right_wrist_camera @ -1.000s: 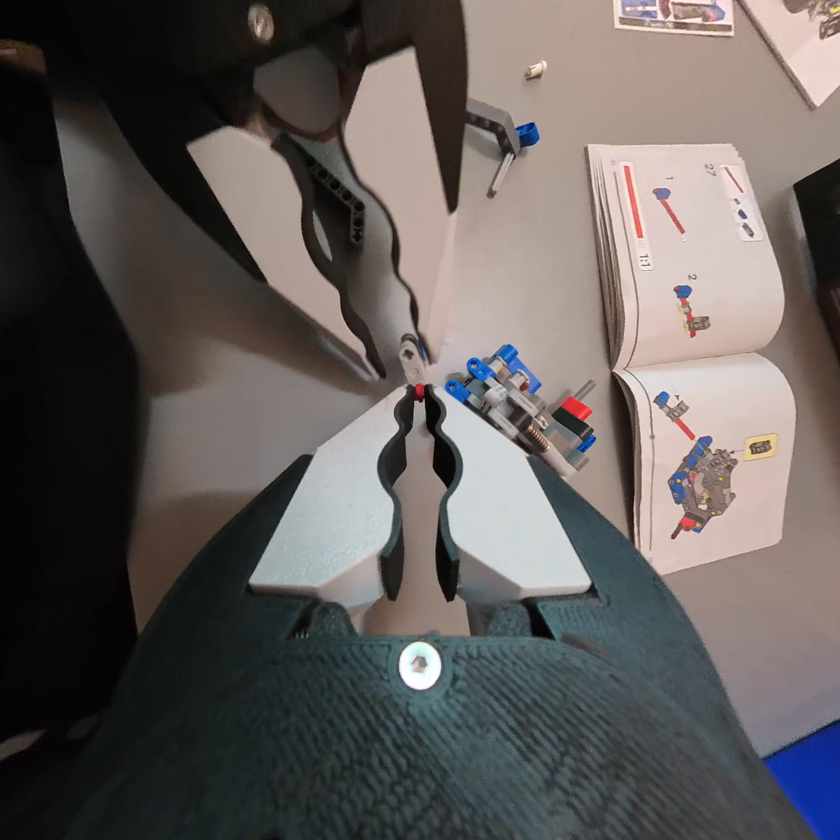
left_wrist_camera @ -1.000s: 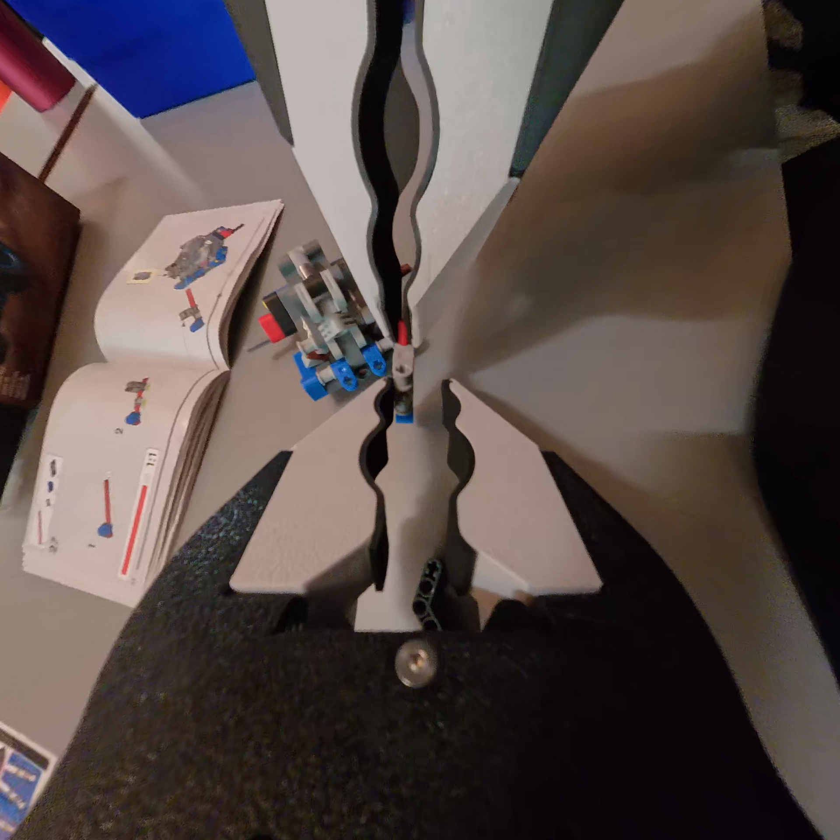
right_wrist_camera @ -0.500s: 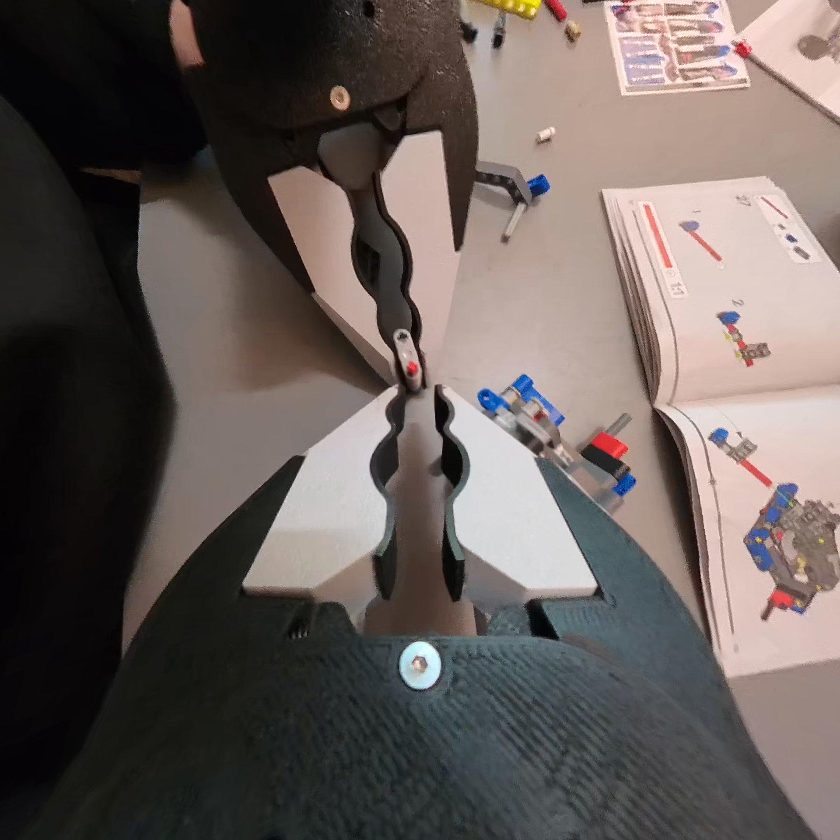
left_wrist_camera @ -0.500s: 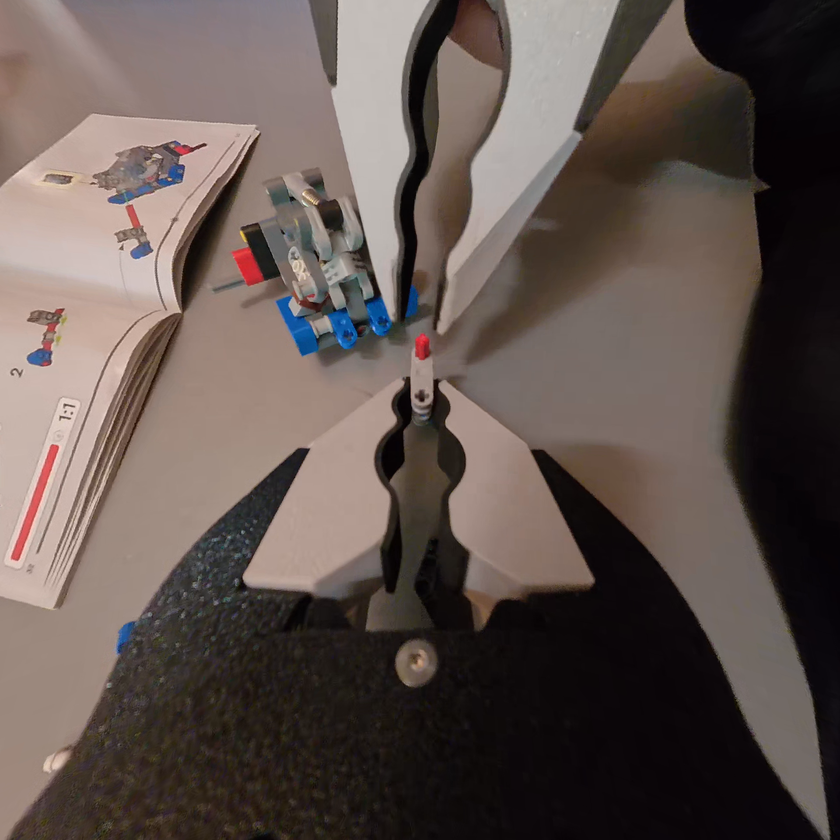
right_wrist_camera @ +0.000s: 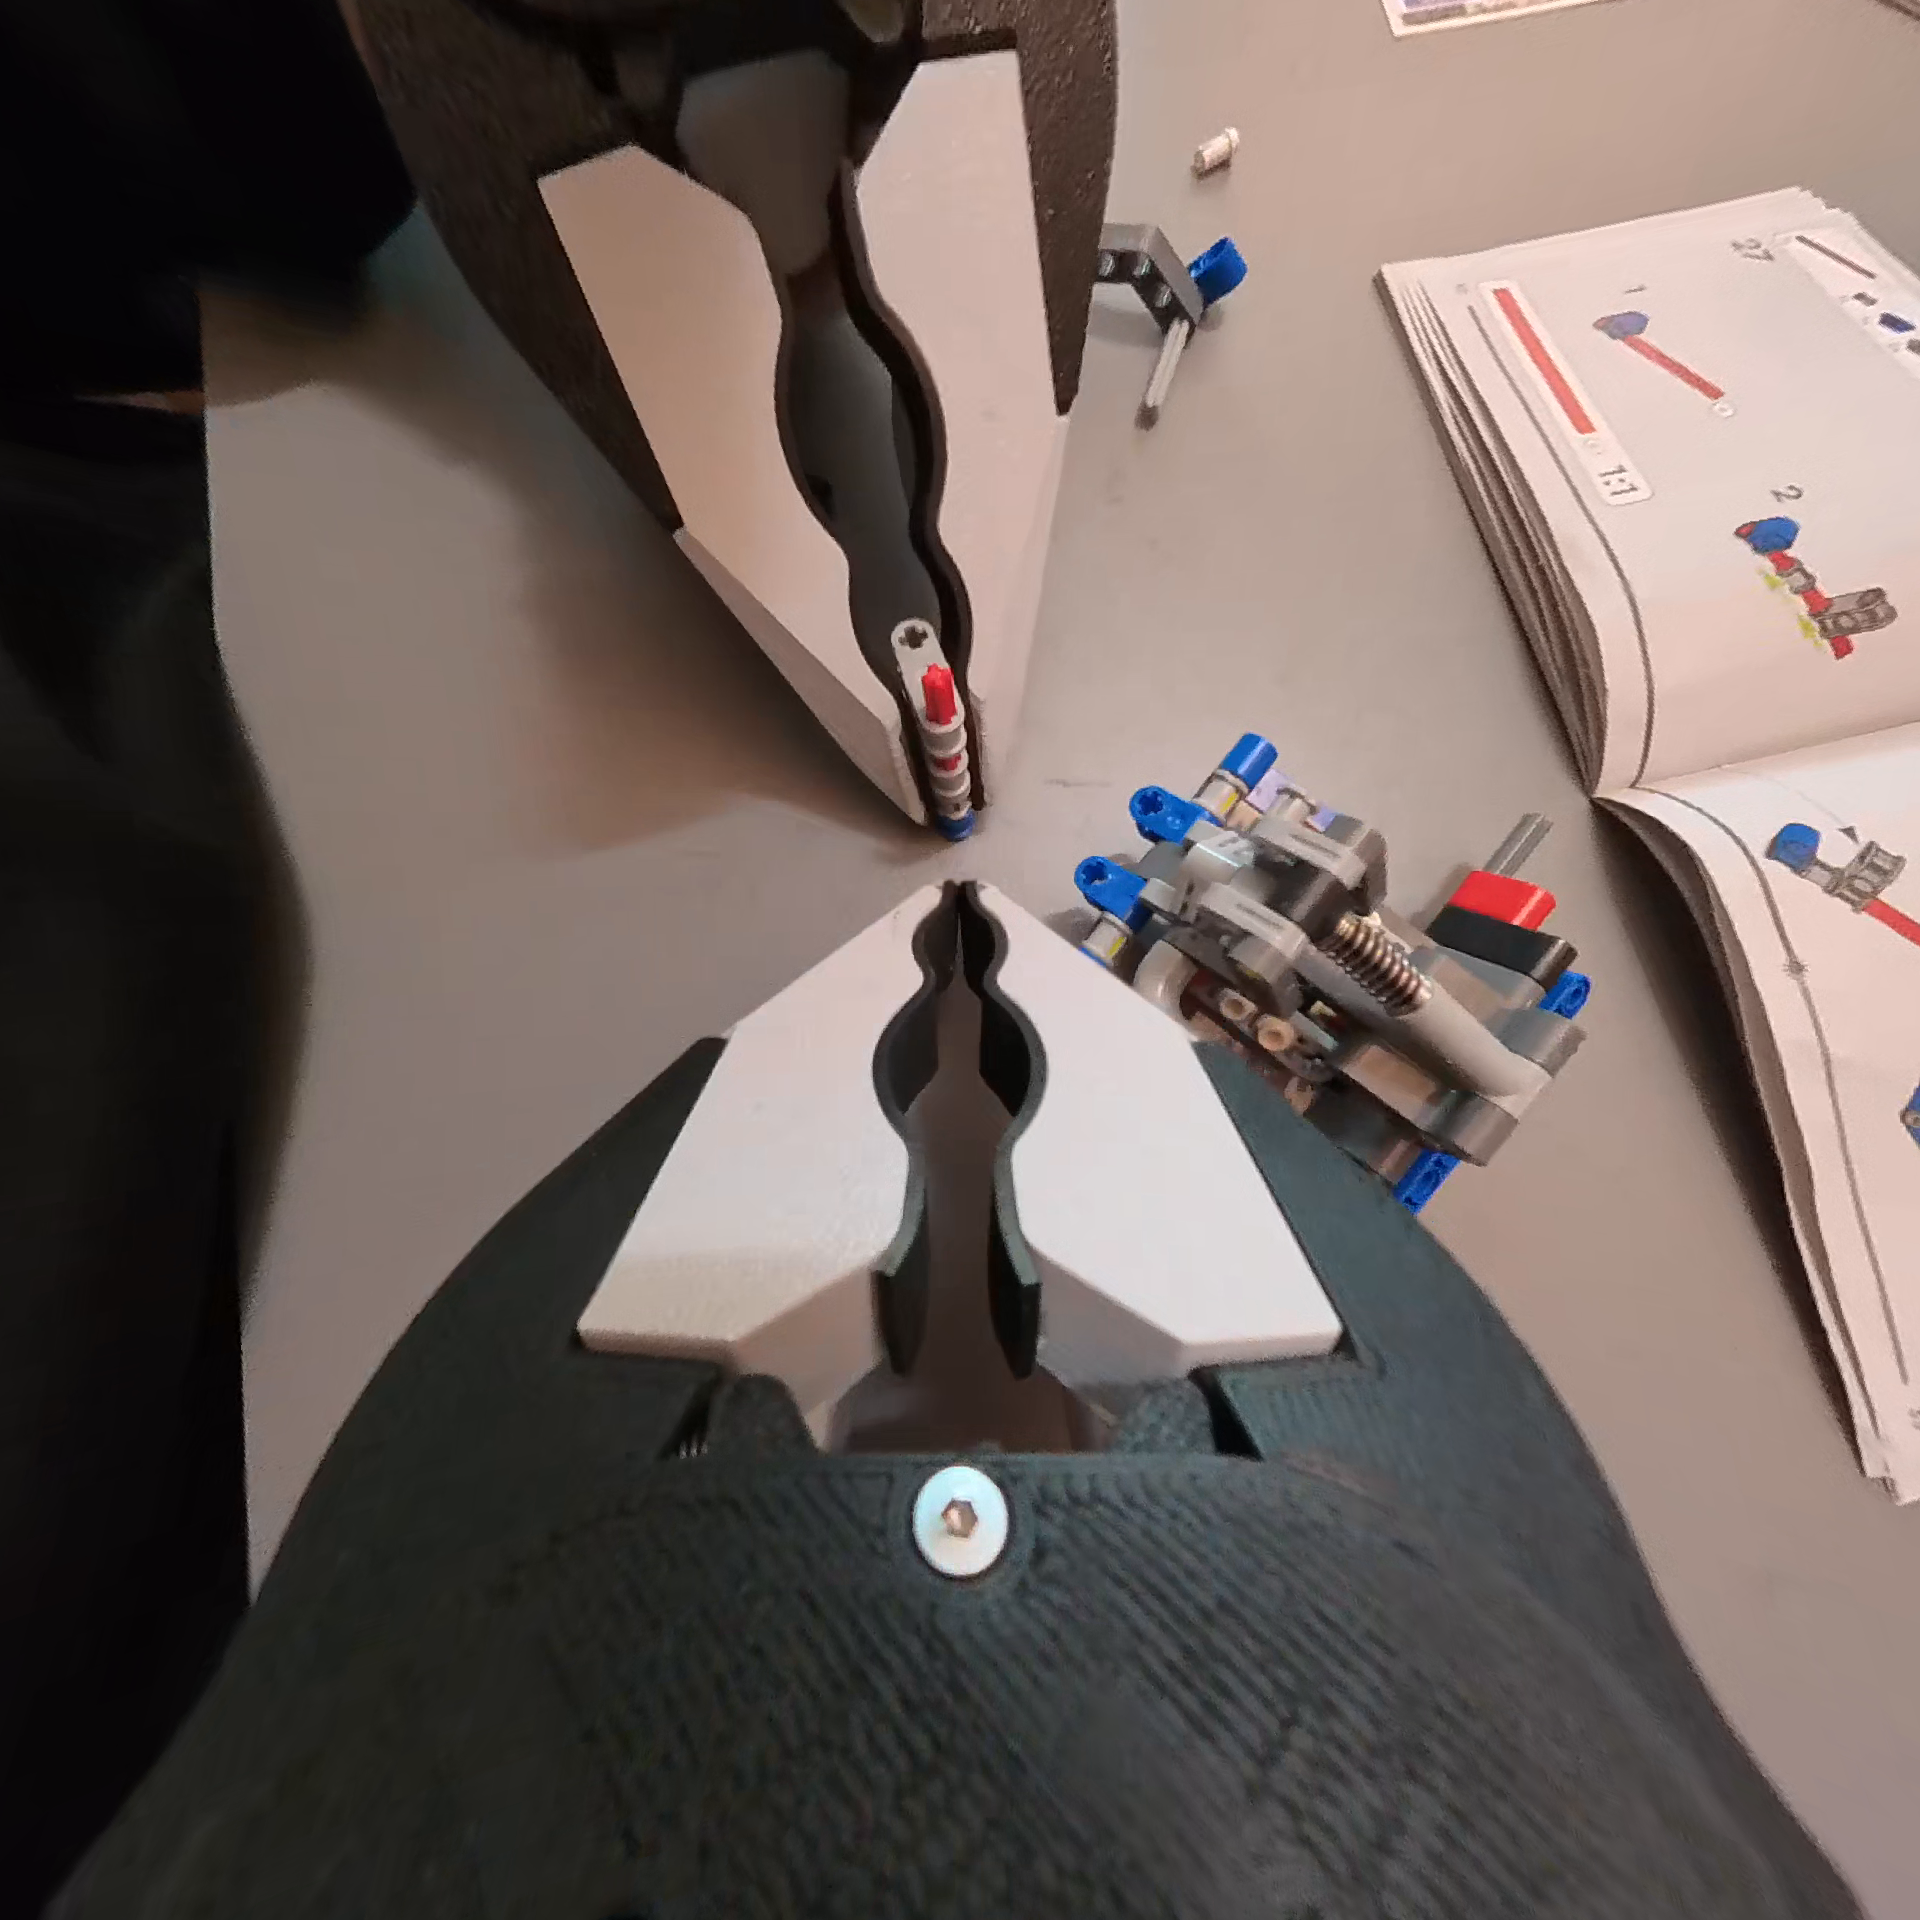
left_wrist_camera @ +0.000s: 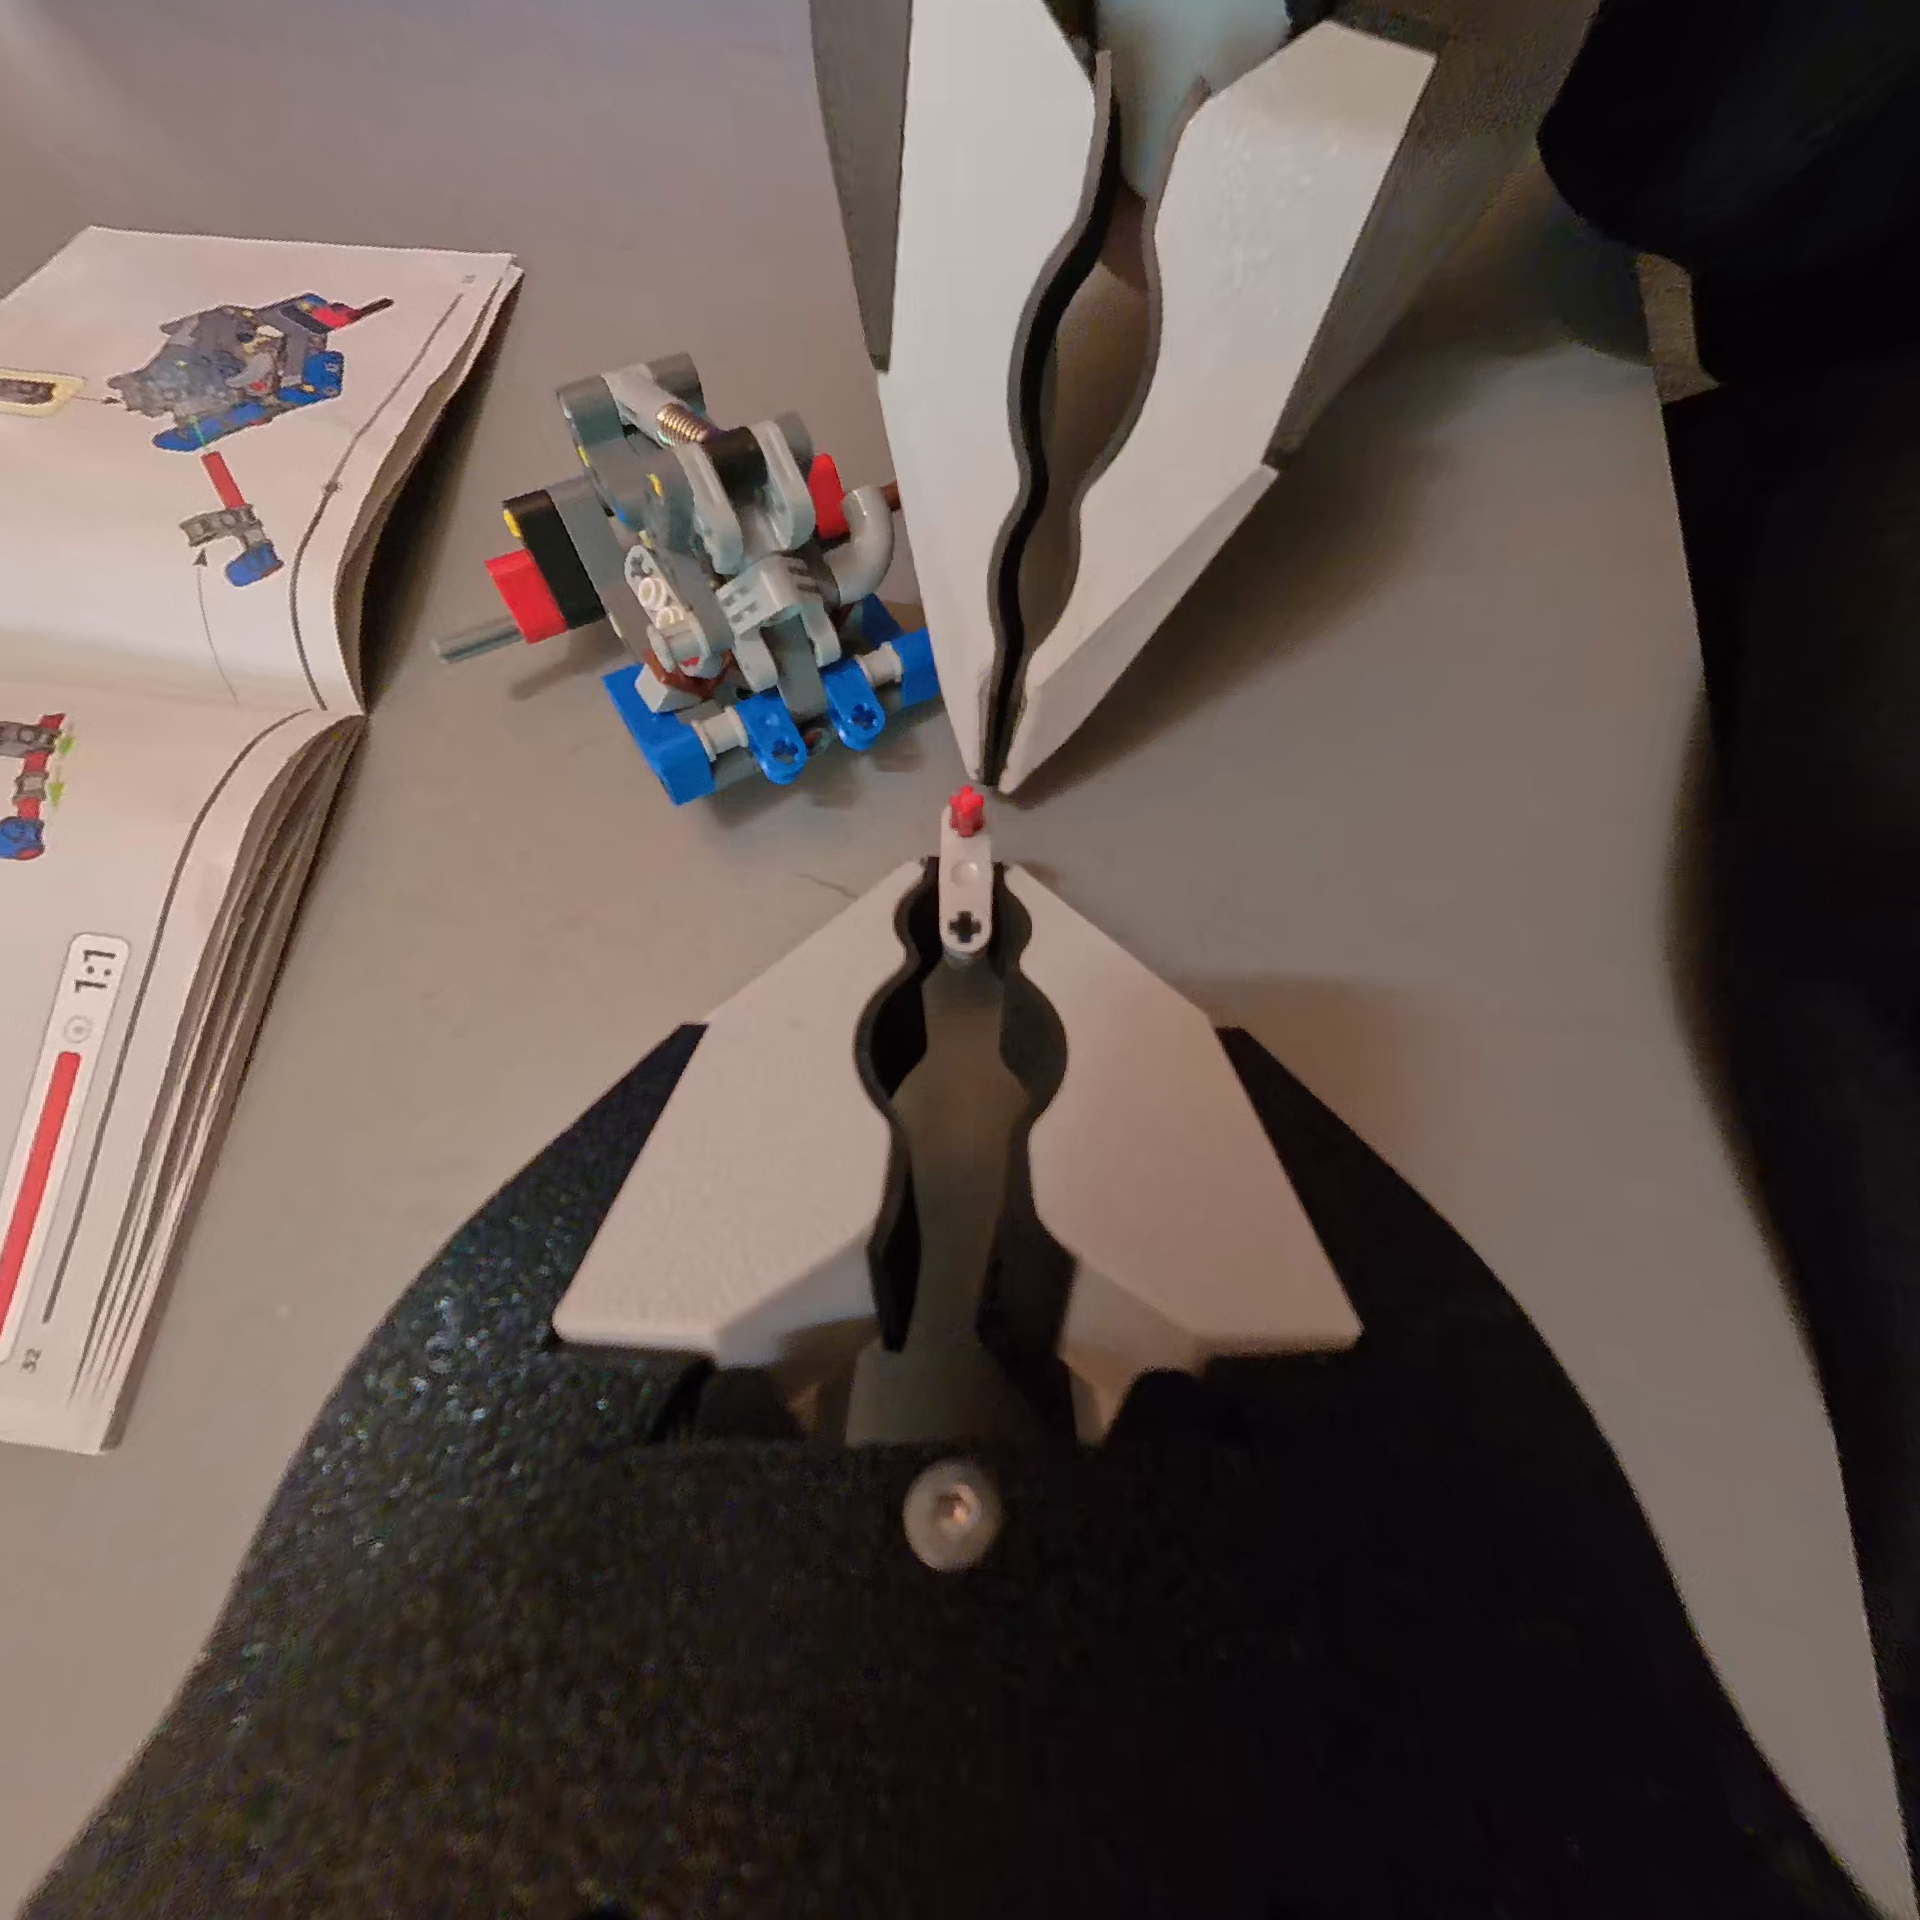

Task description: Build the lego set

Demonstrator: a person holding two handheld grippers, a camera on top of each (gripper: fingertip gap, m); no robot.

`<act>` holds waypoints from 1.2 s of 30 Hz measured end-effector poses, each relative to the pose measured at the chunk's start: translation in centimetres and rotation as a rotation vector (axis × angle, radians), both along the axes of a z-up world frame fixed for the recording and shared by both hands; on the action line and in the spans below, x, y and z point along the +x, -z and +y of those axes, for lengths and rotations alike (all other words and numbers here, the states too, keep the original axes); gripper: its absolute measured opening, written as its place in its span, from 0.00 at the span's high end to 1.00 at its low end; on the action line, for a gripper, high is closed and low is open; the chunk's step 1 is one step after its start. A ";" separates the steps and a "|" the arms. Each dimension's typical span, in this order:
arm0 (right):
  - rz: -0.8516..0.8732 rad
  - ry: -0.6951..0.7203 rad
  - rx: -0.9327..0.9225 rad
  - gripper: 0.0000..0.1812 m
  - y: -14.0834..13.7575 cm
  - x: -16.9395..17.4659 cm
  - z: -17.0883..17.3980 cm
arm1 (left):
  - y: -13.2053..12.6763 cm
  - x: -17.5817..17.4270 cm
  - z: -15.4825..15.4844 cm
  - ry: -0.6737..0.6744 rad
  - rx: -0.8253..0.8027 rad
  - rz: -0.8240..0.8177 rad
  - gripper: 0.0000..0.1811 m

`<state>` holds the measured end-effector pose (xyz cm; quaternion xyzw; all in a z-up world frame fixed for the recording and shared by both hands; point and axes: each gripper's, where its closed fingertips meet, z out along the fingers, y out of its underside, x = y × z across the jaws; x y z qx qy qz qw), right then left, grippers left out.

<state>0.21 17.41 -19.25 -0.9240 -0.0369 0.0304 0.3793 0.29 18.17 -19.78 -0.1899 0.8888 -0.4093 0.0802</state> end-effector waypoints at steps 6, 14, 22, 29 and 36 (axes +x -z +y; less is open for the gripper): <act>0.033 -0.003 0.024 1.00 0.2 -0.2 0.3 | 0.1 0.0 0.0 0.004 0.060 0.024 0.97; 0.055 0.006 0.056 1.00 0.1 -0.3 0.6 | 0.3 -0.1 -0.1 -0.002 0.140 0.080 0.97; -0.011 0.006 0.113 1.00 -0.8 0.0 0.8 | 0.3 0.0 -0.3 0.020 0.136 0.059 0.97; -0.049 -0.015 0.170 0.99 -1.1 0.0 1.4 | 0.2 0.0 -0.2 0.062 0.073 0.079 0.97; -0.022 -0.041 0.210 0.98 -1.4 -0.2 1.5 | 0.2 -0.1 -0.3 0.086 0.083 0.070 0.97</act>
